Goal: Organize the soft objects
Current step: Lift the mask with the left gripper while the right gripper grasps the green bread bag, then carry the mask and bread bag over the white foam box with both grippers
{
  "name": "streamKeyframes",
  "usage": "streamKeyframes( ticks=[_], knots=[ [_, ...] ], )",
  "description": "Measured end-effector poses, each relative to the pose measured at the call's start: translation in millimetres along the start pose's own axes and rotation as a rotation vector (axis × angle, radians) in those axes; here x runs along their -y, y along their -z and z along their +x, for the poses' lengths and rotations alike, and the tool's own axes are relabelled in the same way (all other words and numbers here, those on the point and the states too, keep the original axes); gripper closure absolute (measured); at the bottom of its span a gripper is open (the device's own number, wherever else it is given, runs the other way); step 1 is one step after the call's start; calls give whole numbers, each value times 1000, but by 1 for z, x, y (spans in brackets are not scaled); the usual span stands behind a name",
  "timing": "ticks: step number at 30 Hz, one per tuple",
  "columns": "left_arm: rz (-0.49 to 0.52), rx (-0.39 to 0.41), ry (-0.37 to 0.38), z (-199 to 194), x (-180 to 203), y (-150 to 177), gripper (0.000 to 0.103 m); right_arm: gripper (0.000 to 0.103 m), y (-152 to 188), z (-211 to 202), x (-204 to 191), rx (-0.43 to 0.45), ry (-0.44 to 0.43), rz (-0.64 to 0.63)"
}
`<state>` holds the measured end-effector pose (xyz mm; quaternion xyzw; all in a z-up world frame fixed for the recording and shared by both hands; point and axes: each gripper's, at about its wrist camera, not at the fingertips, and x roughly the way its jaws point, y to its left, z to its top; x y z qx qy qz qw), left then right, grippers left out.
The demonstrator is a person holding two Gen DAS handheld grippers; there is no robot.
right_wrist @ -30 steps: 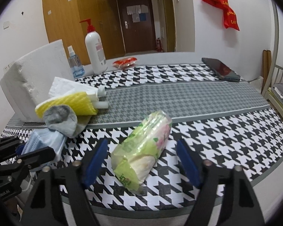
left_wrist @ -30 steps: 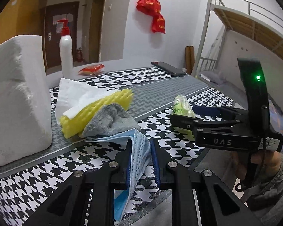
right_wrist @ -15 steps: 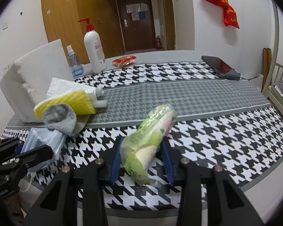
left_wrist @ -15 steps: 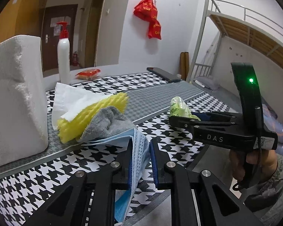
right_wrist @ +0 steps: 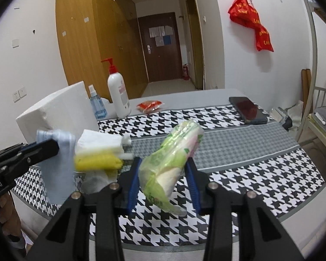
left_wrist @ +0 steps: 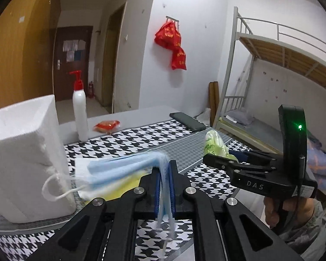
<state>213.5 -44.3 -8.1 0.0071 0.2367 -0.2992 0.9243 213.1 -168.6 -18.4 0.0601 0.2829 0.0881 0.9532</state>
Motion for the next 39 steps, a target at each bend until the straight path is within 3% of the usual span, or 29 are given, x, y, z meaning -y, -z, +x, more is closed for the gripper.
streamKeyframes(
  ticks=[17, 39],
  knots=[
    [19, 21, -22, -7, 2, -4, 95, 59, -3, -21, -6, 48, -3, -33],
    [22, 70, -133, -34, -2, -4, 95, 59, -8, -40, -31, 92, -54, -93]
  ],
)
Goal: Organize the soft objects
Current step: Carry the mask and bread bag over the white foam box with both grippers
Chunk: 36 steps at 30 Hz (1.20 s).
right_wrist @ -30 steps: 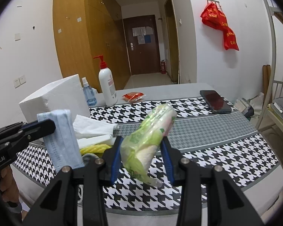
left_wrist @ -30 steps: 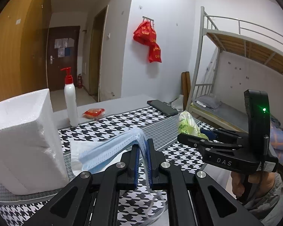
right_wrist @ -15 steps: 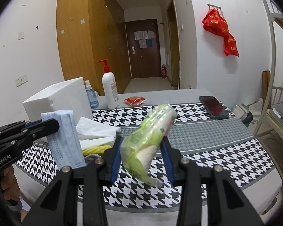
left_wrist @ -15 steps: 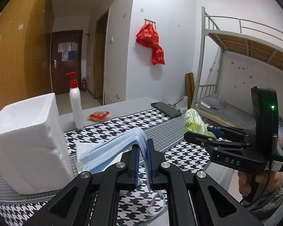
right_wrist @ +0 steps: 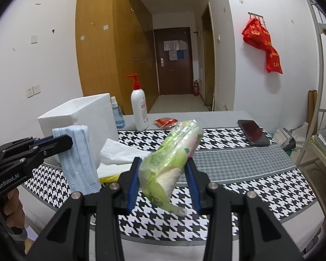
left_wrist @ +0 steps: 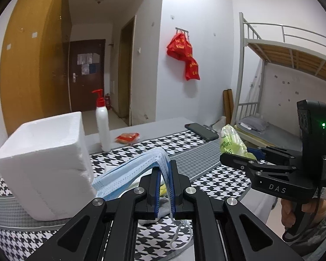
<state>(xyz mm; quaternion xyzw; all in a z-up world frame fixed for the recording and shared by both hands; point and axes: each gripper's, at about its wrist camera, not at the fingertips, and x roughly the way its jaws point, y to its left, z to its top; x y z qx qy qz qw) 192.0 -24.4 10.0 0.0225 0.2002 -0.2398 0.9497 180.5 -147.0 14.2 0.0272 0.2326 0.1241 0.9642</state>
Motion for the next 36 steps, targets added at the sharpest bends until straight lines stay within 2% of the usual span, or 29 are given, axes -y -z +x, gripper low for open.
streamKeyframes(
  ticks=[16, 27, 32, 36],
  knots=[
    [-45, 22, -150, -37, -24, 7, 95, 59, -6, -3, -48, 25, -125, -76],
    [-116, 33, -384, -66, -50, 14, 95, 59, -11, 1, -83, 29, -226, -134],
    [-139, 47, -459, -79, -58, 16, 95, 59, -12, 2, -100, 30, -276, -164],
    [-152, 59, -484, -88, -64, 18, 95, 59, -14, 3, -112, 34, -311, -191]
  ],
)
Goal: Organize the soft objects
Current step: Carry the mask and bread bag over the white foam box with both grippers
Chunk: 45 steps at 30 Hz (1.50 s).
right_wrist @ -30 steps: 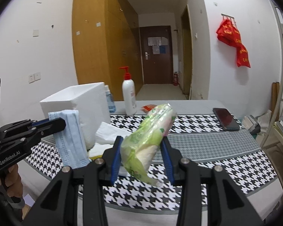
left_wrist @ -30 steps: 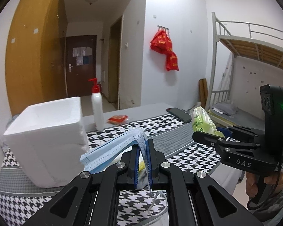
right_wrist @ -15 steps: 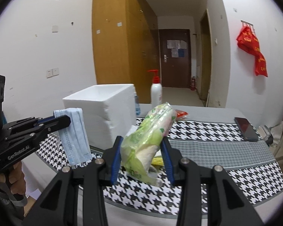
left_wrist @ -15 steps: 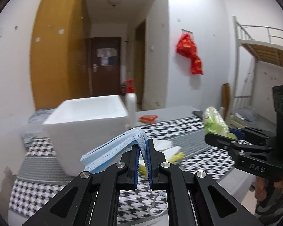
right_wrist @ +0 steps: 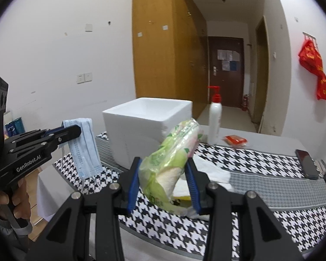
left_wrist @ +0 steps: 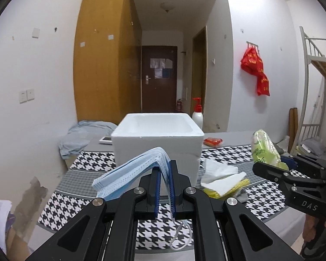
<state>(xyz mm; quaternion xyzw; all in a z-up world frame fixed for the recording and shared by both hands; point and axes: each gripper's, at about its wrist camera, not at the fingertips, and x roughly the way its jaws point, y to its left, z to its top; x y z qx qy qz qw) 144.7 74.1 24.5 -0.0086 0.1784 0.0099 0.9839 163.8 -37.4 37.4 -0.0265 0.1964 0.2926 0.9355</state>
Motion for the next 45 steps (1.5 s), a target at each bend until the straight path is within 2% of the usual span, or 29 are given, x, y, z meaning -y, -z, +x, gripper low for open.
streamKeyframes(
  ticks=[7, 14, 25, 36, 45],
  knots=[
    [-16, 0, -53, -6, -13, 4, 95, 59, -4, 8, -14, -4, -52, -28],
    [-34, -6, -80, -6, -25, 5, 95, 59, -8, 15, -21, -14, -68, -45],
    [-28, 12, -73, -7, -32, -5, 95, 59, -20, 19, -26, -18, -63, -67],
    [1, 31, -46, -4, -32, -26, 95, 59, -43, 20, -31, 11, -62, -104],
    [24, 54, -60, 1, -35, -47, 95, 59, -63, 25, -26, 27, -58, -102]
  ],
)
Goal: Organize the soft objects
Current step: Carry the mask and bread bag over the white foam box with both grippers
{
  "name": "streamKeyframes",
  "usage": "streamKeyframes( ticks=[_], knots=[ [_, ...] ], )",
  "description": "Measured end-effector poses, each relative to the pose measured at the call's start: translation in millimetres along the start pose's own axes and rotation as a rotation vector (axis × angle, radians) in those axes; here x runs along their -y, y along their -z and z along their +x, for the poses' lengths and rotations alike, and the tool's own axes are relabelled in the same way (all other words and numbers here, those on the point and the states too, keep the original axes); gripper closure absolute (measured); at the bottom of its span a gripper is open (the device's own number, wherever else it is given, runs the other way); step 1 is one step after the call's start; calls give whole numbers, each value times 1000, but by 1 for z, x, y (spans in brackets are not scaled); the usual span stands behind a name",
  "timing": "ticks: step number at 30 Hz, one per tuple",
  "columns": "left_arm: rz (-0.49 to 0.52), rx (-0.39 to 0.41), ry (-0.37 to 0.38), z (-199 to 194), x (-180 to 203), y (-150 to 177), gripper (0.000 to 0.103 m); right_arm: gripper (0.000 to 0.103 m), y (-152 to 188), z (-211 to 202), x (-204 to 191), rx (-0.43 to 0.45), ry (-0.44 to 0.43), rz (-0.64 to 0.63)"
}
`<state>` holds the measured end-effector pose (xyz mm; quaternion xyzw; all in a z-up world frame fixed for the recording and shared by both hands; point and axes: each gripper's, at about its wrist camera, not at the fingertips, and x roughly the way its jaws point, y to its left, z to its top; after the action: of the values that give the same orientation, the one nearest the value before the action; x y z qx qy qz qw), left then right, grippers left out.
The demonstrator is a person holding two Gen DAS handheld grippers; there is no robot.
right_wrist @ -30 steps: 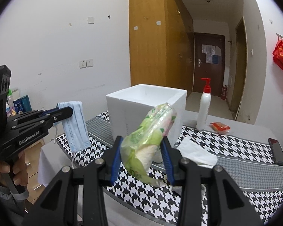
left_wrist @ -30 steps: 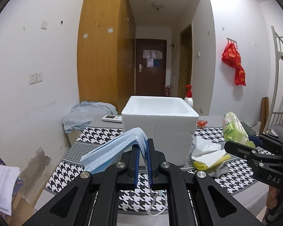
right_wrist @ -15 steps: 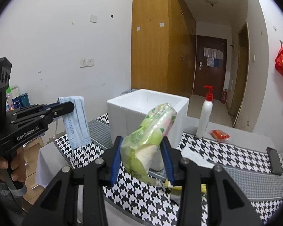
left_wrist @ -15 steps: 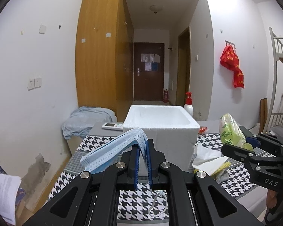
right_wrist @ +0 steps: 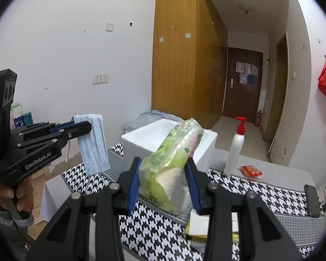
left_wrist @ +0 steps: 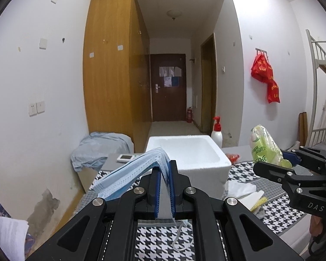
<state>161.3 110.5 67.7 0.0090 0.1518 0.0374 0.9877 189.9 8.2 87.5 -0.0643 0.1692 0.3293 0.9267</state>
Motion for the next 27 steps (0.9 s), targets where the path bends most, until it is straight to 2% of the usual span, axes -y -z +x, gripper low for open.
streamKeyframes(
  ticks=[11, 27],
  knots=[
    [20, 30, 8, 5, 1, -28, 95, 59, -23, 2, -3, 14, -2, -27],
    [56, 28, 17, 27, 5, -41, 95, 59, -36, 19, 4, 6, 23, -18]
  ],
)
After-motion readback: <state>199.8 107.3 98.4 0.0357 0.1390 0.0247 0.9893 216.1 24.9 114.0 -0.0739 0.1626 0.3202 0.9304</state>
